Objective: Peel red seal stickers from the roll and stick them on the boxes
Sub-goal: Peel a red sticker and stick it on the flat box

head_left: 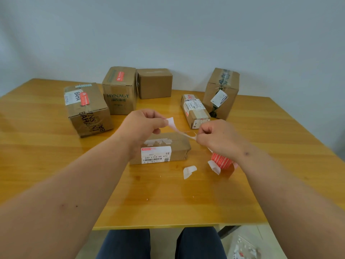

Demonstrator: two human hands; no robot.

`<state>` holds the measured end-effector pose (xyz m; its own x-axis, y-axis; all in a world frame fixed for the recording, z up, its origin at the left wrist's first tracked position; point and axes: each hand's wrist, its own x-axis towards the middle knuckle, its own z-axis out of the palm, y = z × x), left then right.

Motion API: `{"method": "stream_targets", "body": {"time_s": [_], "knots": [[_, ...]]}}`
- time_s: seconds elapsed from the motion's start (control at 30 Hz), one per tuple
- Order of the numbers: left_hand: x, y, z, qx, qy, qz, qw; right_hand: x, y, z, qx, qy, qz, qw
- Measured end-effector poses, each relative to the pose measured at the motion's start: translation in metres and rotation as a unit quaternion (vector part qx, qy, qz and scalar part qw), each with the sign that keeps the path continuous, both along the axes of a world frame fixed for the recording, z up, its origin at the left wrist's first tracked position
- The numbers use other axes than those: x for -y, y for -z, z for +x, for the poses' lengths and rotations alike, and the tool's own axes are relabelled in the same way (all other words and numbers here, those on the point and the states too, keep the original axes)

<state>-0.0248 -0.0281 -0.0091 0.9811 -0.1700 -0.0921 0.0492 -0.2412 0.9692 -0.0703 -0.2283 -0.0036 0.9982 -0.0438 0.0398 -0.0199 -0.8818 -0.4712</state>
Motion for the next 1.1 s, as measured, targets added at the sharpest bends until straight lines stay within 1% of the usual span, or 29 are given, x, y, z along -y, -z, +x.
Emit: {"method": "stream_targets", "body": {"time_s": [0.07,0.1,0.17,0.23,0.3,0.37,0.43,0.47,0.5,0.53,0.57,0.6,0.63,0.73,0.77,0.8,0.87,0.93,0.97,1.0,1.03,1.1], "knots": [[-0.004,0.000,0.002,-0.013,-0.009,-0.031,0.999,0.005,-0.001,-0.002,-0.015,0.007,-0.097,0.995],[-0.005,0.000,0.002,-0.021,-0.008,-0.053,0.998,0.007,-0.002,-0.003,-0.025,0.003,-0.158,0.987],[-0.007,-0.001,0.002,-0.026,0.004,-0.089,0.996,0.008,-0.005,-0.005,-0.050,-0.019,-0.286,0.957],[-0.007,-0.003,0.000,-0.023,0.019,-0.105,0.994,0.008,-0.007,-0.006,-0.080,-0.036,-0.379,0.921],[-0.008,-0.006,-0.002,-0.021,0.033,-0.117,0.992,0.007,-0.010,-0.008,-0.104,-0.044,-0.413,0.904],[-0.009,-0.007,-0.003,-0.017,0.051,-0.122,0.991,0.006,-0.011,-0.007,-0.095,-0.040,-0.412,0.905],[-0.009,-0.009,-0.005,-0.004,0.068,-0.108,0.992,0.004,-0.010,-0.006,-0.045,-0.022,-0.379,0.924],[-0.009,-0.010,-0.006,0.004,0.076,-0.100,0.992,0.002,-0.009,-0.004,-0.018,-0.007,-0.340,0.940],[-0.008,-0.010,-0.008,0.011,0.084,-0.095,0.992,0.000,-0.008,-0.001,0.003,0.007,-0.272,0.962],[-0.008,-0.011,-0.009,0.015,0.093,-0.094,0.991,-0.002,-0.008,0.000,0.011,0.021,-0.184,0.983],[-0.008,-0.012,-0.010,0.016,0.100,-0.095,0.990,-0.004,-0.008,0.002,0.006,0.034,-0.103,0.994],[-0.008,-0.012,-0.011,0.017,0.106,-0.094,0.990,-0.005,-0.007,0.002,-0.003,0.041,-0.060,0.997],[-0.009,-0.013,-0.012,0.019,0.110,-0.093,0.989,-0.006,-0.008,0.002,-0.015,0.035,-0.068,0.997],[-0.011,-0.014,-0.014,0.028,0.115,-0.078,0.990,-0.007,-0.009,-0.002,-0.083,-0.003,-0.199,0.976],[-0.012,-0.014,-0.014,0.031,0.116,-0.071,0.990,-0.008,-0.008,-0.003,-0.097,-0.009,-0.221,0.970],[-0.011,-0.014,-0.014,0.034,0.116,-0.061,0.991,-0.009,-0.009,-0.004,-0.098,-0.008,-0.221,0.970],[-0.010,-0.014,-0.015,0.043,0.116,-0.044,0.991,-0.010,-0.011,-0.004,-0.073,-0.002,-0.175,0.982],[-0.008,-0.012,-0.016,0.057,0.109,-0.032,0.992,-0.011,-0.014,-0.004,-0.059,0.011,-0.075,0.995],[-0.007,-0.012,-0.016,0.064,0.105,-0.023,0.992,-0.013,-0.016,-0.003,-0.061,0.019,-0.002,0.998],[-0.006,-0.011,-0.016,0.071,0.103,-0.015,0.992,-0.016,-0.017,-0.002,-0.073,0.033,0.082,0.993],[-0.005,-0.010,-0.017,0.077,0.105,-0.007,0.992,-0.020,-0.019,0.000,-0.094,0.055,0.159,0.981],[-0.003,-0.008,-0.017,0.085,0.112,0.005,0.990,-0.022,-0.019,0.003,-0.117,0.085,0.267,0.953]]}}
